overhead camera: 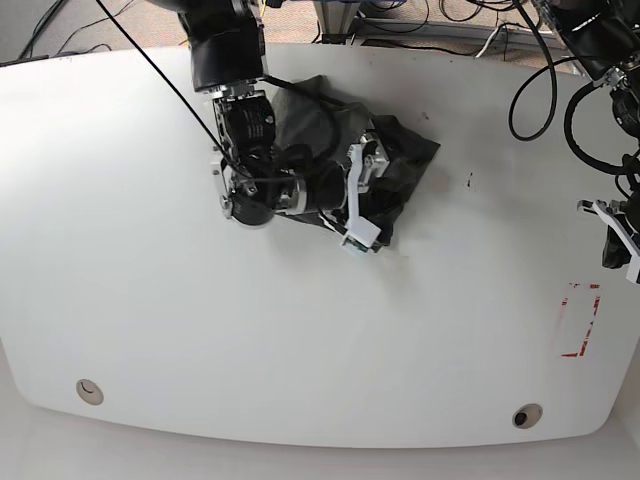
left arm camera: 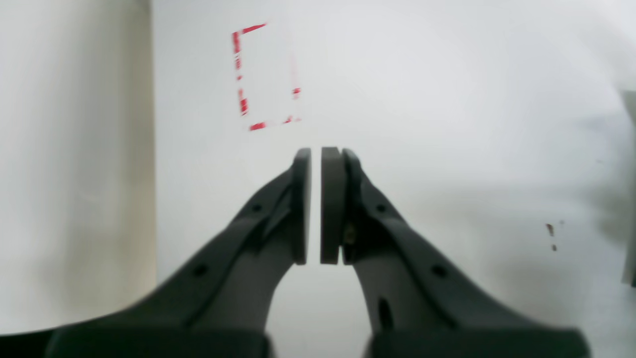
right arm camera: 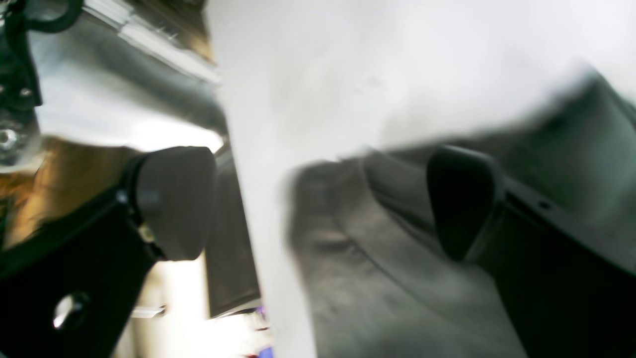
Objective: Layout the t-shirt on the table in an organized manner, then fold the t-shirt properly
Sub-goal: 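Press the folded bundle flat with the right gripper, then grasp the folded bundle with both grippers and square its edges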
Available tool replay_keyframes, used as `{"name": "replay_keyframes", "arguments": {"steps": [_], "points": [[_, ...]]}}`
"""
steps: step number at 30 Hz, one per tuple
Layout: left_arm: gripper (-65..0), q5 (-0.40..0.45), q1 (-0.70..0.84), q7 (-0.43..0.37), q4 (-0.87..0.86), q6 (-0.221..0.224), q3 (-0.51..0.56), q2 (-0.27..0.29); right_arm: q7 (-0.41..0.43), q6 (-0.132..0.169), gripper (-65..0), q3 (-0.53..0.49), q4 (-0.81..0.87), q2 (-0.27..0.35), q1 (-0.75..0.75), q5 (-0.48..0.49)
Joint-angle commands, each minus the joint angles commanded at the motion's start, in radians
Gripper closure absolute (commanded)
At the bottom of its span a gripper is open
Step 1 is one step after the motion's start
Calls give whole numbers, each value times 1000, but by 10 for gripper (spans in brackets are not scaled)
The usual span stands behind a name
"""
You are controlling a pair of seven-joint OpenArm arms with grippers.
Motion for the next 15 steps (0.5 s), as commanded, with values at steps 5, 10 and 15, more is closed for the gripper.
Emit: {"name": "replay_keyframes", "arguments": {"steps": [5, 10, 15], "points": [[-24, 0, -6, 0, 0, 0, 3, 0, 0, 0, -650, 2, -37, -11, 51, 17], [-24, -86, -6, 0, 0, 0, 15, 0, 0, 0, -650, 48, -17, 43, 77, 18], [-24, -215, 0, 0, 0, 0, 138, 0, 0, 0, -650, 124, 34, 140, 78, 20]]}}
